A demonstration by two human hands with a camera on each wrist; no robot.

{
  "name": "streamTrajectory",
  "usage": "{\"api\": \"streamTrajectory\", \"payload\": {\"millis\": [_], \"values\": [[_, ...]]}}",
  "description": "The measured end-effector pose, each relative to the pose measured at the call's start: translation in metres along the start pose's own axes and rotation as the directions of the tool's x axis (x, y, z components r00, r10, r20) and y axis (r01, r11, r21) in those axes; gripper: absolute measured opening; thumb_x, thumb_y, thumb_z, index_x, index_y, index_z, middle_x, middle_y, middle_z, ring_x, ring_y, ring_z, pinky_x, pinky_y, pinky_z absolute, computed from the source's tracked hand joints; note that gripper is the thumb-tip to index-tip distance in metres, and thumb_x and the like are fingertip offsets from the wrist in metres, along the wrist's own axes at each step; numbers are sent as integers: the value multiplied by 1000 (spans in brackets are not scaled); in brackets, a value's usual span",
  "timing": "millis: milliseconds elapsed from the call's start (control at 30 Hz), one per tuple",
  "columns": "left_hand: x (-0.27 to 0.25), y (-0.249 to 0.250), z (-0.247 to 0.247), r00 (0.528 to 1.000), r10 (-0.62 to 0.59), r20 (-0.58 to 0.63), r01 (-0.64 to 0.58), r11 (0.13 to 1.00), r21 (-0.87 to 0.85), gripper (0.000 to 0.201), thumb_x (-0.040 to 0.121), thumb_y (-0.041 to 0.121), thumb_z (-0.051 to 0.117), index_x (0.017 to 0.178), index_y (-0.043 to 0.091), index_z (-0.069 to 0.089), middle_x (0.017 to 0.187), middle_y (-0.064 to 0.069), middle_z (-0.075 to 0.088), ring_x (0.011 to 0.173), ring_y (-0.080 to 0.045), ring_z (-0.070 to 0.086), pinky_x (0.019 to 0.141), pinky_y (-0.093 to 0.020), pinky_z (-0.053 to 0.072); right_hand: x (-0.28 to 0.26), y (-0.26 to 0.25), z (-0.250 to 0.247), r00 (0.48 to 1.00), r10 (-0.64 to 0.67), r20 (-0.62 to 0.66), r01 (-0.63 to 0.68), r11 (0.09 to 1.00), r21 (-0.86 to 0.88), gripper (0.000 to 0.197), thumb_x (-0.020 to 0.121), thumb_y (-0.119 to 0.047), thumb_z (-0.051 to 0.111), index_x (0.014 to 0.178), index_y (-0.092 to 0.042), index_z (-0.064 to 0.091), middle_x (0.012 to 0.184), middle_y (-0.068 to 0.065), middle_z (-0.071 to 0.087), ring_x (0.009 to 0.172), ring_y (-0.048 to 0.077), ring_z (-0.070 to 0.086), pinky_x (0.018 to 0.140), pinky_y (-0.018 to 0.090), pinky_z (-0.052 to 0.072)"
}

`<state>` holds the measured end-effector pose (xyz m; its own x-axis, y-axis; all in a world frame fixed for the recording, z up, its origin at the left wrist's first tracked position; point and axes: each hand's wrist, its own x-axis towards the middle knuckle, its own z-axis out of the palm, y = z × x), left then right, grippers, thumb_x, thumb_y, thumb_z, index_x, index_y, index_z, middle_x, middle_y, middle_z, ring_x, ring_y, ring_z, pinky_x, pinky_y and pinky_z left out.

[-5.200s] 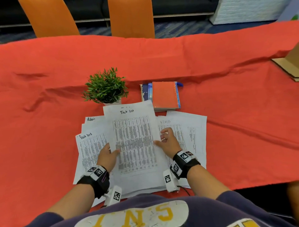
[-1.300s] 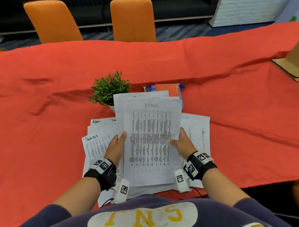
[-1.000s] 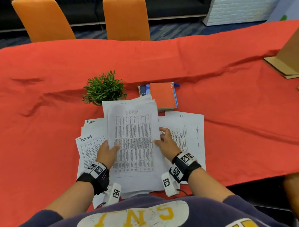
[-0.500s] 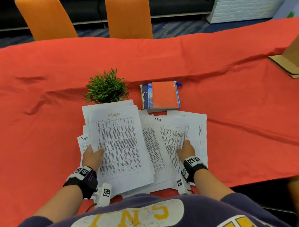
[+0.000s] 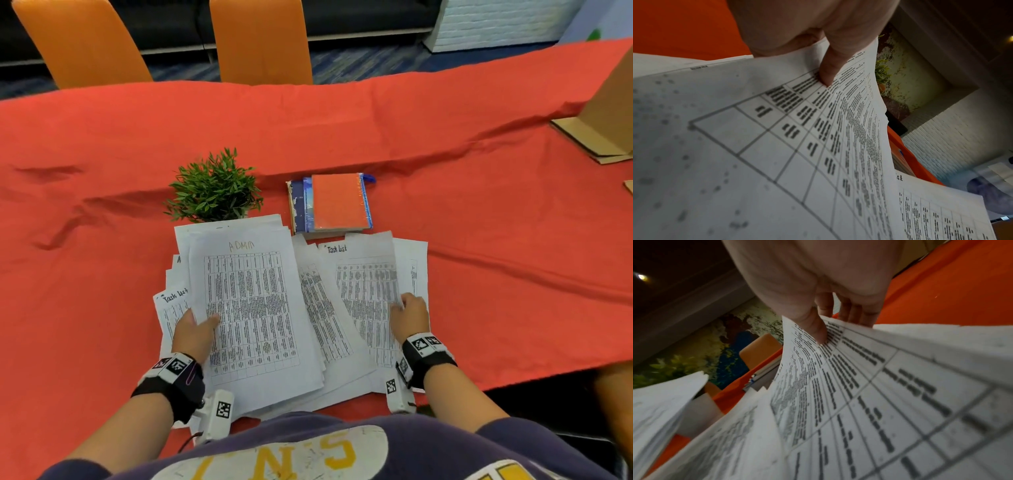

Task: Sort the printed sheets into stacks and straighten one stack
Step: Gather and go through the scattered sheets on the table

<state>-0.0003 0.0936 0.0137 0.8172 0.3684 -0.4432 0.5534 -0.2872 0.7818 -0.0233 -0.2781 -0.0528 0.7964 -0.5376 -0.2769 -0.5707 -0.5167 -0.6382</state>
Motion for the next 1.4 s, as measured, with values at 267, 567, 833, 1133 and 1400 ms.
{"api": "streamTrajectory", "payload": {"millis": [267,567,833,1133,1400], "values": [[-3,2,3,1000,-3,14,3,1000,9,35,95,14,56,129,9,52,127,-10,60,116,-29,54,100,-42,39,1,11,-6,985,162,53,-153,979,-134,28,89,-13,56,116,-7,58,127,16,44,119,34,41,94,38,42],[-1,4,5,1000,-13,25,13,1000,-15,38,94,12,56,132,10,51,128,-8,59,119,-31,54,103,-45,39,1,2,-18,998,-9,-56,13,998,59,18,89,4,47,88,-9,60,109,16,61,93,32,61,76,34,50],[0,4,11,999,-14,51,16,1000,-23,38,94,14,56,131,12,51,129,-9,59,119,-30,54,105,-46,39,-14,-33,-86,956,-80,-281,160,948,274,28,89,7,42,109,-11,51,96,10,57,83,25,54,61,27,35],[-6,18,17,997,43,68,-43,999,-2,33,95,14,53,128,13,53,119,-4,62,113,-27,57,101,-44,44,-21,-97,-149,945,-181,-271,316,710,630,53,91,9,49,139,-13,41,106,-18,57,90,-18,59,84,15,52],[-18,37,25,982,101,159,-90,993,-78,30,94,18,55,124,19,54,111,1,63,102,-21,60,91,-36,49,-24,-106,-94,980,-178,84,82,760,645,26,90,2,54,105,-18,62,108,2,69,100,24,66,86,38,53]]}}
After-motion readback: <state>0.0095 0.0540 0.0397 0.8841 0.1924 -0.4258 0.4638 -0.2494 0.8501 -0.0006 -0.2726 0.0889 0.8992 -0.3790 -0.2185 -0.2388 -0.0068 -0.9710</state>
